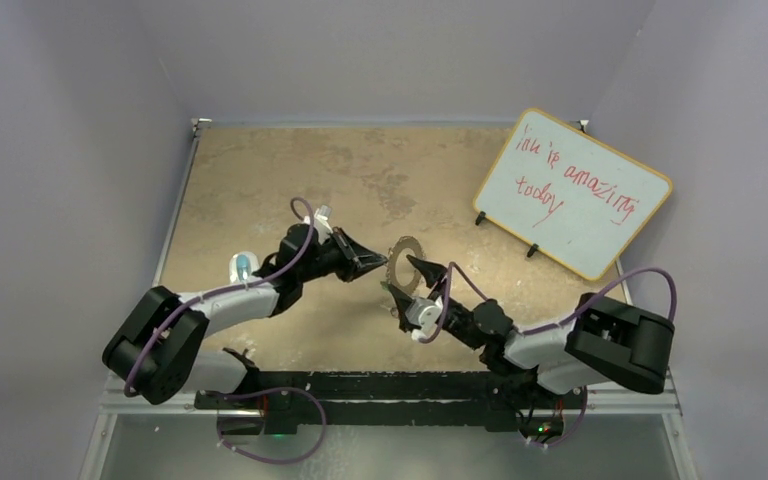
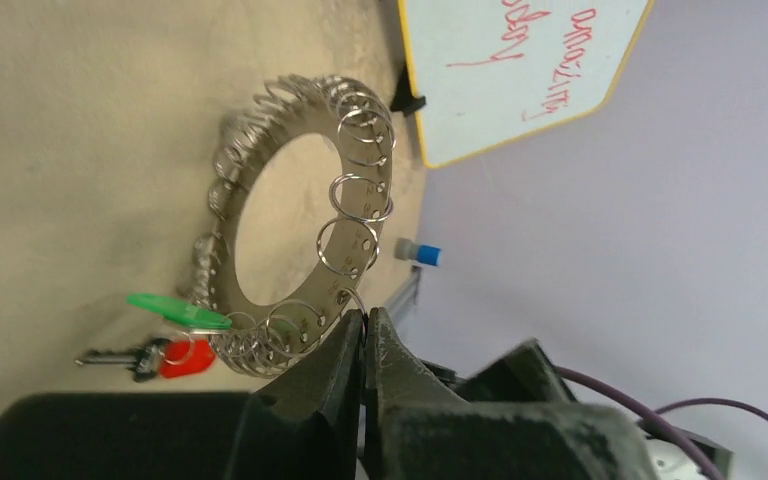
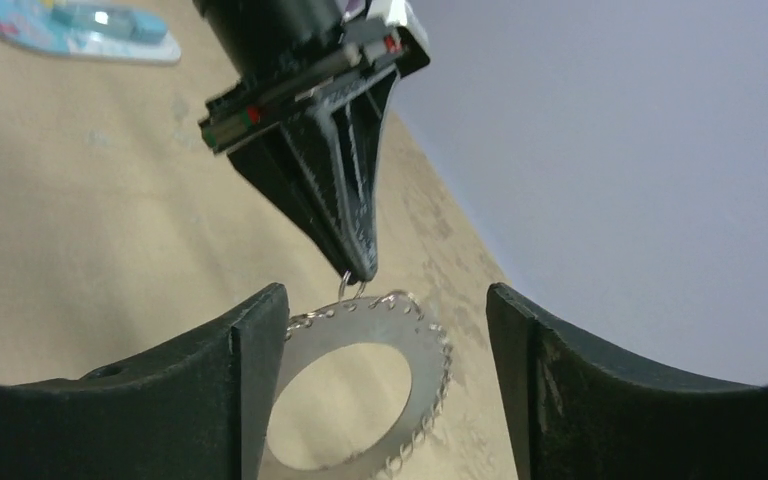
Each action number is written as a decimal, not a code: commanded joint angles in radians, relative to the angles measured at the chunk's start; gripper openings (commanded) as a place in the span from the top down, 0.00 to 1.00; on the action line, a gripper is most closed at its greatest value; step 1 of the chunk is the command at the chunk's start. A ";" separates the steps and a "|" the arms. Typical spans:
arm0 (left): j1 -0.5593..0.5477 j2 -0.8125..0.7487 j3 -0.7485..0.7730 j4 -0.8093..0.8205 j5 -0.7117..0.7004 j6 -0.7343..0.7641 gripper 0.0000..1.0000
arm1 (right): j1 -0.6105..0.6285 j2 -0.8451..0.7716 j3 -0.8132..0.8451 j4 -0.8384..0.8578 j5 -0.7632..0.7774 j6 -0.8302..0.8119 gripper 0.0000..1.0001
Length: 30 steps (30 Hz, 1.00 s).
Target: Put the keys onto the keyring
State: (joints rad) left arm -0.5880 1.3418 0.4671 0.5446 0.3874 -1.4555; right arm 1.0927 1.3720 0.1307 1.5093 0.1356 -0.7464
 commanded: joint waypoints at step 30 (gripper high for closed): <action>0.035 -0.322 0.027 -0.168 0.134 1.386 1.00 | -0.358 -0.193 0.339 -0.578 -0.738 0.363 0.03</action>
State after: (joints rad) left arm -0.5518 1.0603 0.5518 0.2066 0.4694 -0.1783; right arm 0.7582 1.1549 0.4034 0.9680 -0.4477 -0.3897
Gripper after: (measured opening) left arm 0.004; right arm 0.986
